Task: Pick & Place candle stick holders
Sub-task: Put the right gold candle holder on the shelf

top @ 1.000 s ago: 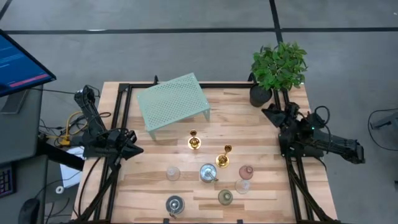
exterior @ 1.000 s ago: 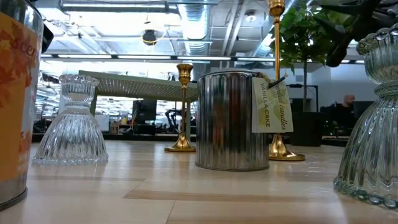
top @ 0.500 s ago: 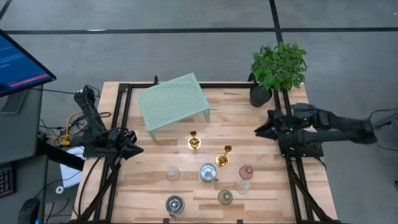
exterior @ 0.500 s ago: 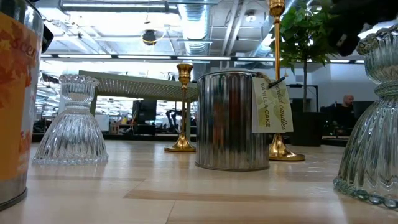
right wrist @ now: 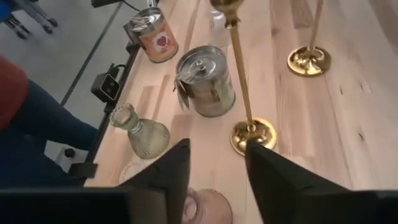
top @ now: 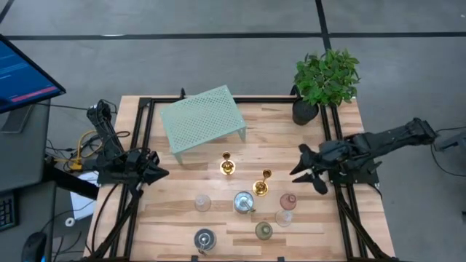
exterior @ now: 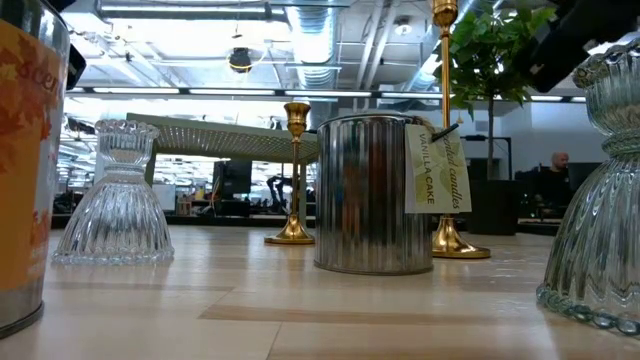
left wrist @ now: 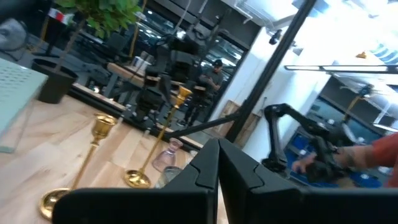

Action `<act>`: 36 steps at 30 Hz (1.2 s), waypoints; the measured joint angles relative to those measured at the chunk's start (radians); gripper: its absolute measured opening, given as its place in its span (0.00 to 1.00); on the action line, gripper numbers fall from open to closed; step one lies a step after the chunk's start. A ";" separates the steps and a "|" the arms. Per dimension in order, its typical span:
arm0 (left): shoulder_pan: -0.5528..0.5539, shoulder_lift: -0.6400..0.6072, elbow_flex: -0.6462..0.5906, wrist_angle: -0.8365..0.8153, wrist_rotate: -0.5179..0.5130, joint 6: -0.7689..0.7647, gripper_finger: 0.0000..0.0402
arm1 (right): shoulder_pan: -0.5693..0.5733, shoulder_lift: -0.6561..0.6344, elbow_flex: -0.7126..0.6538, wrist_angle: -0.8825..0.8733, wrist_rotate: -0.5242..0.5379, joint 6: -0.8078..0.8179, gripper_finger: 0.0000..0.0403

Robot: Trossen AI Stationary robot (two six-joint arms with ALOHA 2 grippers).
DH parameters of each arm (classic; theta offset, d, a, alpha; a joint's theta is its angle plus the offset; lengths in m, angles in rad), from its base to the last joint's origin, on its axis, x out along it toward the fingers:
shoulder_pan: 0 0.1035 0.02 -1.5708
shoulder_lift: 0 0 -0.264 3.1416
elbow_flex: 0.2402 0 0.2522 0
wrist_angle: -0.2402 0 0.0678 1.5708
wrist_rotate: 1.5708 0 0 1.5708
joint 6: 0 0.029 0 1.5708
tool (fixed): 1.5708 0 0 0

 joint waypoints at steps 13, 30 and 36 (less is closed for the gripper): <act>0.000 0.000 0.000 0.000 -0.022 0.001 0.02 | 0.012 0.260 0.000 0.253 0.135 -0.020 0.61; 0.000 0.000 0.000 0.000 -0.022 0.000 0.02 | -0.021 0.524 0.000 0.557 0.129 -0.099 0.55; 0.000 0.000 0.000 -0.001 -0.021 0.000 0.02 | 0.003 0.528 0.000 0.599 0.156 -0.104 0.43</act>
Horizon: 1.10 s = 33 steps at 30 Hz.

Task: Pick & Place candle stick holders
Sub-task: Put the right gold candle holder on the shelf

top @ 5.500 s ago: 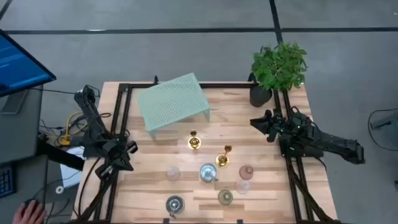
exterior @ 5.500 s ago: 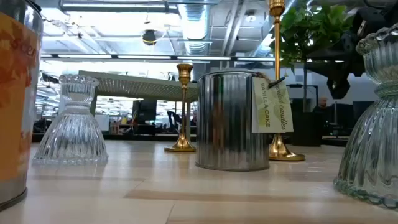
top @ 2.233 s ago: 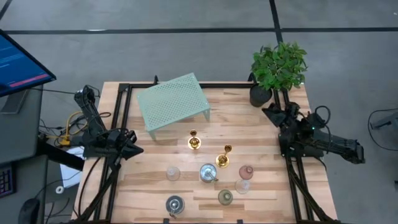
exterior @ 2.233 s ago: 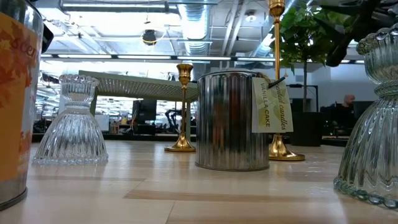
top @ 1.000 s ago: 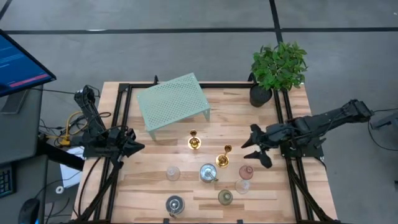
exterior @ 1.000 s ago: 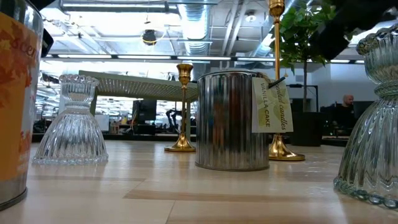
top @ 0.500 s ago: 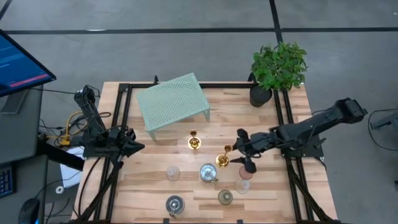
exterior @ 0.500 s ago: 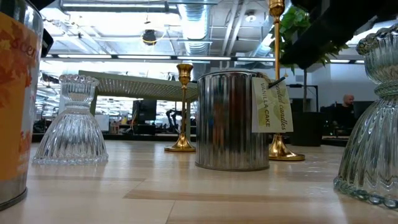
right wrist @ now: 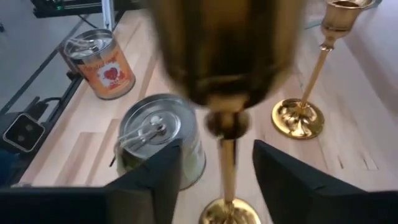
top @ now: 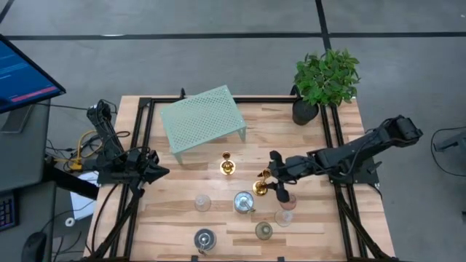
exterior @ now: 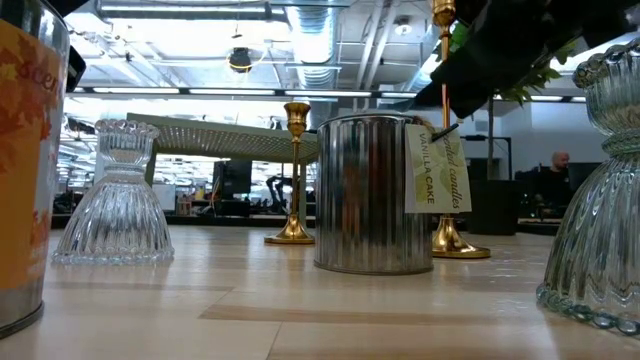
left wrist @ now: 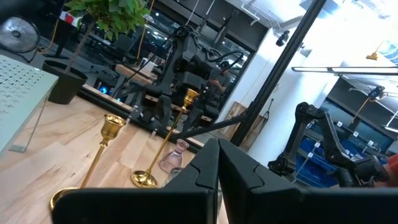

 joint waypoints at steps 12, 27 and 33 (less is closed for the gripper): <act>0.000 0.000 0.000 -0.003 0.000 0.003 0.02 | 0.006 -0.002 0.000 -0.013 0.033 0.001 0.03; 0.000 0.000 0.000 -0.004 0.000 0.003 0.02 | -0.145 -0.075 0.337 -0.451 0.063 -0.012 0.01; 0.000 0.000 0.000 -0.006 0.000 0.003 0.02 | -0.248 -0.079 0.559 -0.581 0.075 -0.102 0.00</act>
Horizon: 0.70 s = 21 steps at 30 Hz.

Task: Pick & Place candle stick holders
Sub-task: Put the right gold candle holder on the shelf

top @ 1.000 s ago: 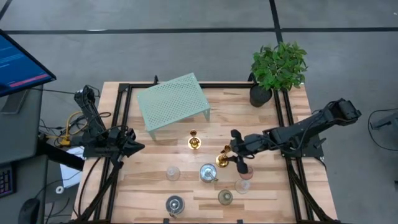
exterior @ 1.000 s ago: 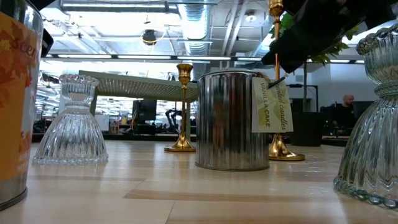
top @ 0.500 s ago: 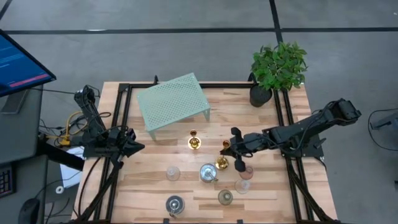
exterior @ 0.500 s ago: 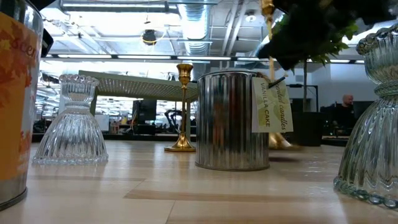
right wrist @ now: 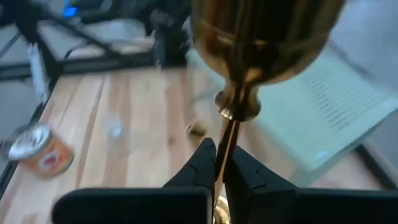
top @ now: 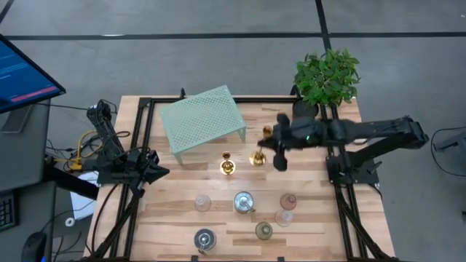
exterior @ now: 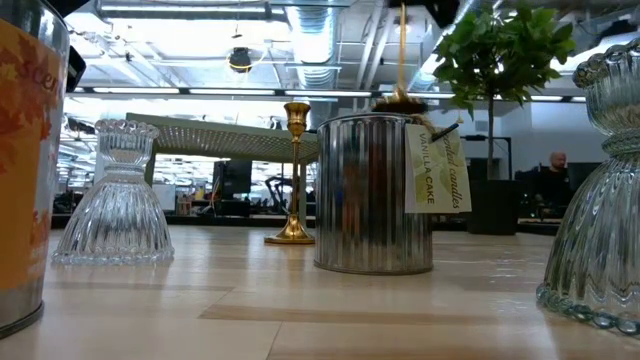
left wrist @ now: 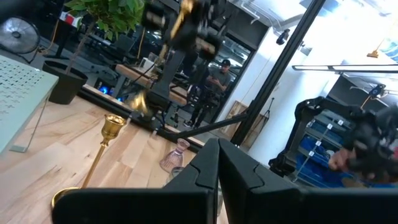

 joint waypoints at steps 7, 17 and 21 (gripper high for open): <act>0.000 0.000 0.000 -0.001 0.000 0.000 0.02 | -0.097 0.082 0.150 0.067 0.080 -0.022 0.00; 0.000 0.001 0.000 0.000 -0.001 0.000 0.02 | -0.209 0.371 0.411 0.086 0.115 -0.033 0.00; 0.000 0.001 0.000 0.000 -0.001 0.000 0.02 | -0.271 0.479 0.546 0.079 0.115 -0.071 0.00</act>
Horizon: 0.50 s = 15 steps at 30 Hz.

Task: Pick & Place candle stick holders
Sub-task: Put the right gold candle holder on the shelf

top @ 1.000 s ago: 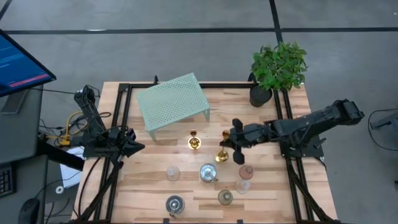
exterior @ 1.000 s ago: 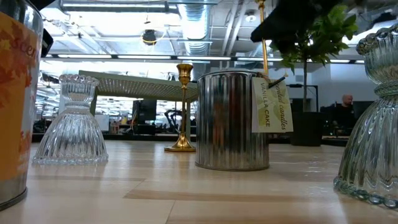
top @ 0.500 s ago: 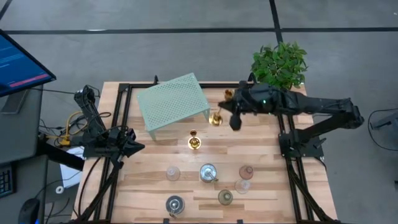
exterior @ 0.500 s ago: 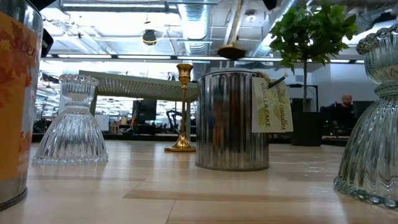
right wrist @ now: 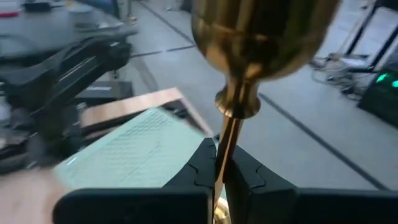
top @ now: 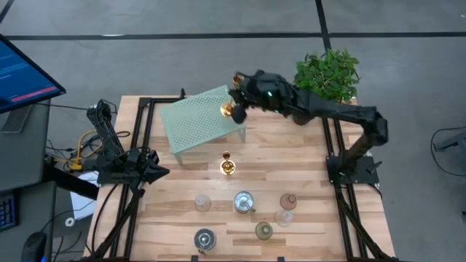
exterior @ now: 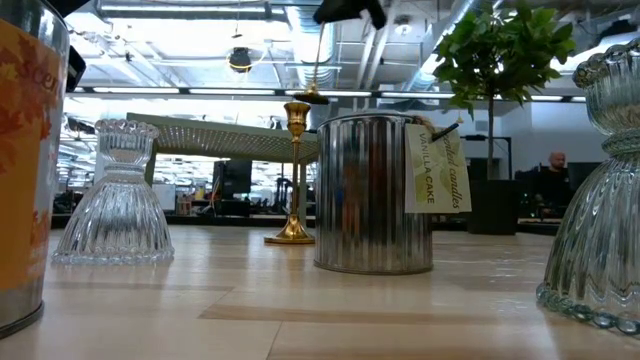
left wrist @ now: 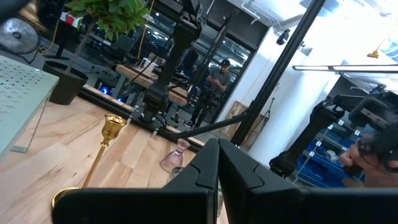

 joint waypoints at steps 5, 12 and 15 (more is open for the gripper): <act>0.000 0.000 0.000 0.000 0.000 0.000 0.02 | -0.046 0.117 0.158 -0.042 0.003 -0.011 0.00; 0.000 0.000 0.000 0.000 0.000 0.000 0.02 | -0.067 0.264 0.306 -0.075 0.009 0.006 0.00; 0.000 0.000 0.000 0.000 0.000 0.000 0.02 | -0.067 0.303 0.335 -0.092 0.019 0.006 0.00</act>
